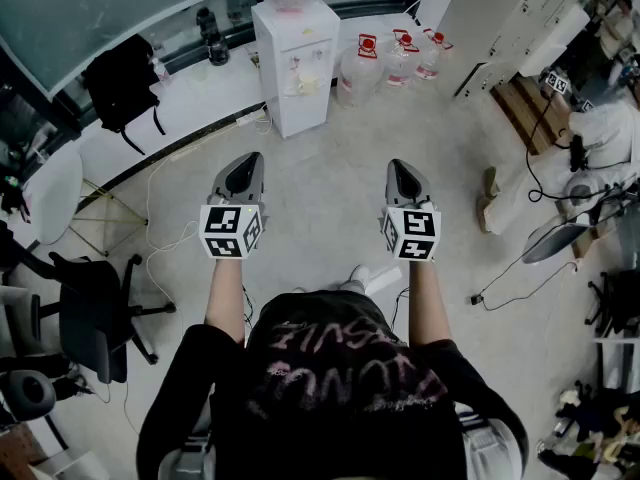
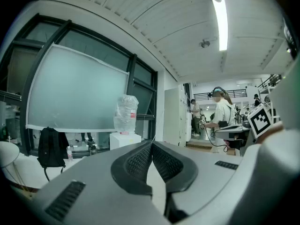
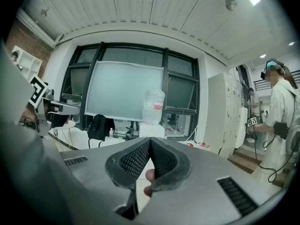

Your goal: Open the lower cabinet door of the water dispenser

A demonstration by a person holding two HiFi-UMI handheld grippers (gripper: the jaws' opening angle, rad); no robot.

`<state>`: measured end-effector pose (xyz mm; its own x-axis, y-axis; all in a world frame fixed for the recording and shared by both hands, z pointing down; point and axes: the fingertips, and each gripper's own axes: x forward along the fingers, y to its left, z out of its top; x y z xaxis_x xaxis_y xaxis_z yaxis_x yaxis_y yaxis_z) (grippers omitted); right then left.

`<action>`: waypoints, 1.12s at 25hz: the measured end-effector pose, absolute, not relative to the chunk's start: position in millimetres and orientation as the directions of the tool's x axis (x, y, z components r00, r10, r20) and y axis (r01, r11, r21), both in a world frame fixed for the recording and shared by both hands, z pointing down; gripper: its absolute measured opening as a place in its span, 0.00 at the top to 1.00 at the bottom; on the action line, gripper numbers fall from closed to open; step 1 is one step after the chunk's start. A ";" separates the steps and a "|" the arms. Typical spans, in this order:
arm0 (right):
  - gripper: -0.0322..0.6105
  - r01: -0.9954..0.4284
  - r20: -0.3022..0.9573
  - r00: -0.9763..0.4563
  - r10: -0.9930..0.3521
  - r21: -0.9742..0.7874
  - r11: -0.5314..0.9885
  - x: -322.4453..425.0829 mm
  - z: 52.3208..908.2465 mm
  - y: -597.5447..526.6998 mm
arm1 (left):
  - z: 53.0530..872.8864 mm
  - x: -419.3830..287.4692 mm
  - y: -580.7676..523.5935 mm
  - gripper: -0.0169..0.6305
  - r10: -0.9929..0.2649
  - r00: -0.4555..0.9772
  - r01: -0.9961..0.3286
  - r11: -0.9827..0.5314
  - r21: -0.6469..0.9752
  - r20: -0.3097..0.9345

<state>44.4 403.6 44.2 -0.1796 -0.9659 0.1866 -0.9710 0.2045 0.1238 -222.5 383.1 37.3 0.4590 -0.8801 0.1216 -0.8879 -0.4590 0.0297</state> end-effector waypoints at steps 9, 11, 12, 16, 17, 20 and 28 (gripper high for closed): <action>0.93 -0.966 0.206 -0.182 -0.962 0.148 0.214 39.0 51.6 406.4 | 46.2 -220.5 387.1 0.95 -0.870 0.474 -0.880 -0.475 0.033 0.138; 0.93 -0.964 0.213 -0.181 -0.960 0.153 0.216 37.1 54.8 405.9 | 50.2 -220.6 387.6 0.95 -0.867 0.476 -0.879 -0.476 0.041 0.146; 0.93 -0.965 0.213 -0.181 -0.960 0.150 0.215 36.0 55.9 405.4 | 51.9 -221.1 387.4 0.95 -0.866 0.478 -0.878 -0.477 0.045 0.150; 0.93 -0.963 0.230 -0.186 -0.955 0.148 0.223 30.8 61.6 404.7 | 59.4 -224.3 386.5 0.95 -0.864 0.478 -0.878 -0.474 0.063 0.162; 0.93 -0.963 0.236 -0.186 -0.954 0.146 0.224 29.7 63.3 404.2 | 61.8 -225.8 385.5 0.95 -0.864 0.477 -0.879 -0.472 0.069 0.165; 0.93 -0.965 0.251 -0.178 -0.951 0.145 0.219 31.3 70.0 400.5 | 70.6 -227.8 380.3 0.95 -0.860 0.478 -0.878 -0.471 0.080 0.178; 0.93 -0.970 0.262 -0.188 -0.947 0.102 0.221 49.1 88.3 358.1 | 94.6 -206.6 339.2 0.95 -0.844 0.489 -0.871 -0.484 0.081 0.220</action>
<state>49.1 358.1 88.3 -0.1882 -0.9465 0.2620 -0.9700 0.2210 0.1015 -206.6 339.2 94.6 0.4891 -0.8440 0.2200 -0.8714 -0.4839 0.0808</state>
